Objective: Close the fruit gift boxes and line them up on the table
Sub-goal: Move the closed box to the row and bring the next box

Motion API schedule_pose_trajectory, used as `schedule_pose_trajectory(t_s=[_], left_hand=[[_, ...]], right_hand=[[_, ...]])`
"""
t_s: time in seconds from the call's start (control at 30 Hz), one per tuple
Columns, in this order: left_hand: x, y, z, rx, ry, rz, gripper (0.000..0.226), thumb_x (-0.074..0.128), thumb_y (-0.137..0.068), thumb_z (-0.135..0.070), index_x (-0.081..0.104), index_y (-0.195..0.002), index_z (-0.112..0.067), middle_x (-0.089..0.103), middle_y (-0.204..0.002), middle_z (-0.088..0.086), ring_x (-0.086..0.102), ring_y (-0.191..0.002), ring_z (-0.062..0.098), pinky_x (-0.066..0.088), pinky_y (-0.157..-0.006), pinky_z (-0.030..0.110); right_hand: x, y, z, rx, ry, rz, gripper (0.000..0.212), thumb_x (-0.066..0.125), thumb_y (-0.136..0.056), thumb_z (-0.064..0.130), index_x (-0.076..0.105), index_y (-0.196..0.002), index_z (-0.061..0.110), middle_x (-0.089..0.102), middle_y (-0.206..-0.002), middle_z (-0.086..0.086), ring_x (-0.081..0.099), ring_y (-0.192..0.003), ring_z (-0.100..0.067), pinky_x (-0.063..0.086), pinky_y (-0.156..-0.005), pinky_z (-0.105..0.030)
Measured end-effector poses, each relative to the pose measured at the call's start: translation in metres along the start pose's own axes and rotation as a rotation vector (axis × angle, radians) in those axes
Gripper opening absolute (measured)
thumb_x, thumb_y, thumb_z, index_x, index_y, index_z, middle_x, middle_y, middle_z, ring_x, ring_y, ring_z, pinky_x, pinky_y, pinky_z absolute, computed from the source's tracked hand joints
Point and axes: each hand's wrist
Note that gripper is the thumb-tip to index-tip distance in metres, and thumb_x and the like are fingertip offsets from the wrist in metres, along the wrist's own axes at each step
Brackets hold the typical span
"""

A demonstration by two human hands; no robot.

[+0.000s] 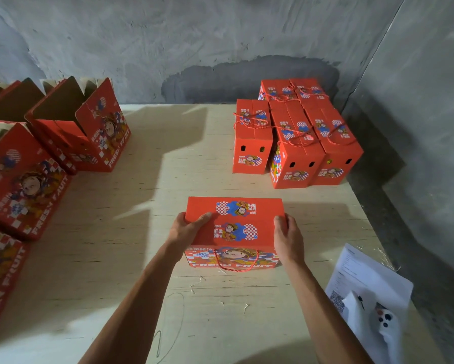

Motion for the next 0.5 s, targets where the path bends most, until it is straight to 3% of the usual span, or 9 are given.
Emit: schedule_pose_trajectory(t_s=[0.17, 0.4, 0.5], left_hand=[[0.002, -0.001, 0.000, 0.015, 0.021, -0.016, 0.066, 0.087, -0.068, -0.051, 0.065, -0.118, -0.014, 0.078, -0.100, 0.005, 0.078, -0.078, 0.020, 0.060, -0.058, 0.028], [0.002, -0.004, 0.000, 0.056, -0.036, -0.056, 0.067, 0.086, -0.063, -0.056, 0.067, -0.113, -0.016, 0.078, -0.097, 0.000, 0.077, -0.071, 0.014, 0.058, -0.054, 0.023], [0.002, -0.012, -0.011, 0.038, -0.069, -0.167, 0.089, 0.094, -0.062, -0.051, 0.056, -0.131, -0.010, 0.073, -0.110, 0.002, 0.076, -0.083, 0.020, 0.063, -0.073, 0.035]], right_hand=[[-0.003, -0.003, -0.001, -0.043, 0.053, 0.048, 0.036, 0.041, -0.107, 0.048, 0.059, -0.122, 0.020, 0.071, -0.102, -0.004, 0.068, -0.079, -0.015, 0.047, -0.057, -0.023], [0.000, -0.002, 0.000, -0.029, 0.045, 0.032, 0.037, 0.041, -0.107, 0.048, 0.058, -0.124, 0.019, 0.070, -0.103, -0.004, 0.067, -0.078, -0.012, 0.048, -0.056, -0.022], [0.007, 0.004, 0.005, 0.006, 0.008, 0.011, 0.038, 0.043, -0.107, 0.046, 0.055, -0.128, 0.018, 0.070, -0.103, -0.003, 0.066, -0.075, -0.012, 0.049, -0.058, -0.023]])
Point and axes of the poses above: each hand's wrist, its own y-axis away from the middle knuckle, its own x-axis out of the palm, z = x × y
